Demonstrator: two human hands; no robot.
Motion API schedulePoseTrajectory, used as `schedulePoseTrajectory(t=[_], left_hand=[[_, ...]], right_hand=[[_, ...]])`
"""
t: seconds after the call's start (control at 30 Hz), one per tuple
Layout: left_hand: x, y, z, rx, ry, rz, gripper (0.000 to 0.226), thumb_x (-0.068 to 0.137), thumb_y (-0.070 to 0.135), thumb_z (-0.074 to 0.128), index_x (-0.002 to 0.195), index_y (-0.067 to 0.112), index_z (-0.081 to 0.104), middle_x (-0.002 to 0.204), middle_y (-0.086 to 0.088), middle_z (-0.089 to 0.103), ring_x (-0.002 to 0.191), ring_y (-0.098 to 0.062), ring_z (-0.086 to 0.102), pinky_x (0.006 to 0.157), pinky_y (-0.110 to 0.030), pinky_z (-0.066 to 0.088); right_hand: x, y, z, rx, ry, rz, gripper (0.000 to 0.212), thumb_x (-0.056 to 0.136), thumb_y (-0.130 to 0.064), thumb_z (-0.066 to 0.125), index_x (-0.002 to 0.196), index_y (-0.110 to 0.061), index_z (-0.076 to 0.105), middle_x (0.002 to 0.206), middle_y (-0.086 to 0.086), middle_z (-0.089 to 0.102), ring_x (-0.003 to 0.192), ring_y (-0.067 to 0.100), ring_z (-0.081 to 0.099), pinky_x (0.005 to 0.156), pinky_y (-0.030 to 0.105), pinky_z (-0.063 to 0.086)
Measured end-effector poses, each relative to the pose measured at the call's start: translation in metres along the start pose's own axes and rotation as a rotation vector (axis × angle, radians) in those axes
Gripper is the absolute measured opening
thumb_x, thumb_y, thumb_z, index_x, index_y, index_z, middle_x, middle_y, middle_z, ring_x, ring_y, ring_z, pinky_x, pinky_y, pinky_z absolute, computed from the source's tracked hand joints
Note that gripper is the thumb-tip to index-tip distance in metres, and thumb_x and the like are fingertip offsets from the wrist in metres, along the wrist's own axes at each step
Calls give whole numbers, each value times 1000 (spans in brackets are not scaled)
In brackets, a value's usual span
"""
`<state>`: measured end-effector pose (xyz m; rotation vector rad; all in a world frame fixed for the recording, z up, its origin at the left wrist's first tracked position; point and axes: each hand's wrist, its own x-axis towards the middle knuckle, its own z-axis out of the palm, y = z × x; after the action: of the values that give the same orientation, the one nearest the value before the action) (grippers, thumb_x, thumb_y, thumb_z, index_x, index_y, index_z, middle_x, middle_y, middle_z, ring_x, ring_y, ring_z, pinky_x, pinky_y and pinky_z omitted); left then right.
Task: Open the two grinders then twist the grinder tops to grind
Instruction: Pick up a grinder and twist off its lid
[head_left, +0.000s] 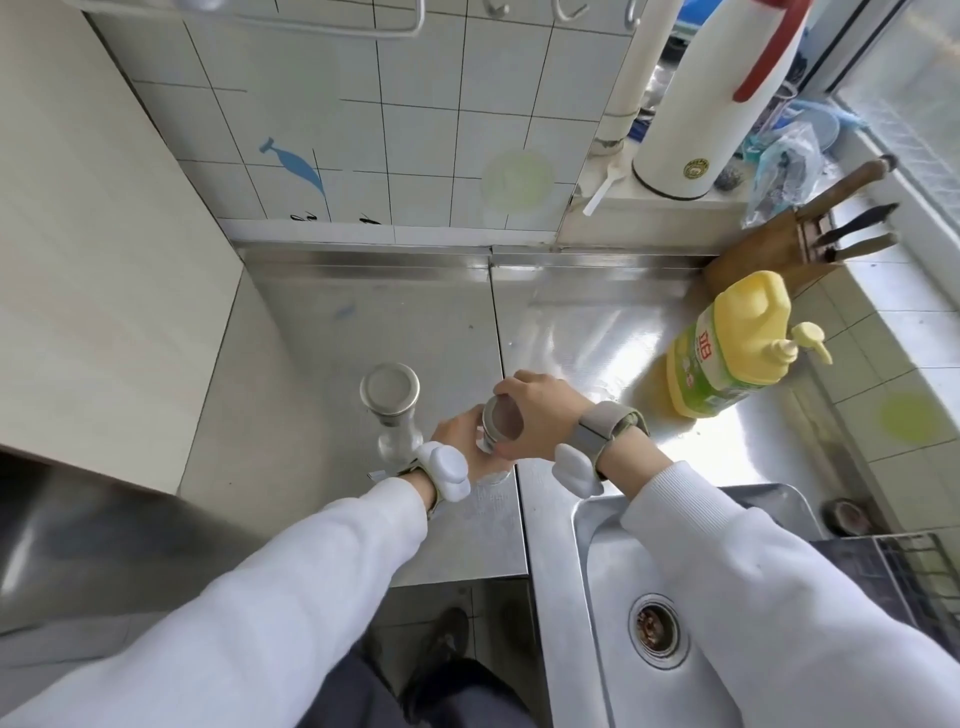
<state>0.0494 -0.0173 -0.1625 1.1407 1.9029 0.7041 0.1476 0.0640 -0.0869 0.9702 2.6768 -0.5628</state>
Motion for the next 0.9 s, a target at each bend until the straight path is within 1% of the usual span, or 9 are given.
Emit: schedulePoseTrajectory(t=[0.1, 0.2, 0.3, 0.37, 0.43, 0.63, 0.7, 0.8, 0.9], left_hand=[[3, 1, 3, 35, 20, 37, 19, 63, 33, 64, 77, 31, 52, 75, 7, 64, 80, -20, 64, 69, -32, 51], [5, -5, 4, 16, 16, 63, 20, 63, 32, 64, 66, 38, 44, 66, 11, 59, 71, -14, 61, 62, -28, 47], [5, -6, 5, 4, 15, 62, 19, 61, 35, 61, 66, 40, 44, 65, 10, 60, 70, -13, 62, 62, -30, 49], [3, -6, 7, -24, 40, 64, 19, 61, 33, 62, 64, 39, 44, 60, 12, 55, 63, -11, 55, 56, -24, 43], [1, -7, 9, -50, 63, 55, 20, 60, 32, 62, 63, 37, 43, 58, 12, 53, 61, -12, 51, 56, -23, 39], [0, -5, 11, -72, 81, 23, 23, 57, 33, 66, 77, 31, 54, 74, 2, 67, 78, -21, 64, 70, -34, 52], [0, -5, 11, -66, 82, 20, 22, 57, 33, 67, 75, 32, 53, 72, 4, 66, 75, -20, 64, 69, -33, 51], [-1, -6, 11, -49, 86, 27, 22, 60, 30, 67, 65, 33, 46, 63, 7, 59, 65, -16, 57, 62, -30, 48], [-2, -4, 10, -60, 88, 32, 21, 61, 30, 67, 68, 31, 48, 65, 6, 62, 66, -14, 60, 65, -32, 50]], right_hand=[[1, 0, 3, 19, 13, 10, 60, 67, -41, 69, 118, -15, 51, 107, 7, 58, 93, 29, 59, 79, 38, 51], [1, 1, 3, 68, 23, 23, 58, 67, -38, 69, 117, -15, 52, 108, 5, 58, 95, 27, 58, 79, 35, 50], [0, 3, 5, 81, 41, 19, 56, 65, -37, 70, 115, -16, 53, 106, 4, 60, 93, 27, 59, 79, 35, 51], [0, 5, 6, 79, 50, 10, 56, 64, -38, 70, 113, -17, 54, 103, 4, 61, 91, 27, 60, 77, 36, 52], [1, 5, 7, 69, 41, -1, 55, 63, -39, 70, 112, -17, 55, 102, 3, 61, 89, 26, 60, 76, 35, 52], [3, 9, 4, 44, 12, -42, 57, 64, -39, 69, 115, -16, 53, 104, 4, 62, 91, 26, 59, 76, 32, 50], [5, 10, 3, 33, 2, -56, 56, 65, -40, 68, 114, -16, 54, 103, 3, 62, 90, 25, 59, 75, 32, 50], [5, 13, 1, 82, 37, -61, 46, 64, -42, 66, 101, -16, 60, 93, 3, 66, 83, 24, 59, 73, 33, 51], [4, 16, 1, 149, 69, -56, 35, 67, -36, 58, 93, -13, 61, 82, 7, 67, 76, 27, 59, 68, 33, 51]])
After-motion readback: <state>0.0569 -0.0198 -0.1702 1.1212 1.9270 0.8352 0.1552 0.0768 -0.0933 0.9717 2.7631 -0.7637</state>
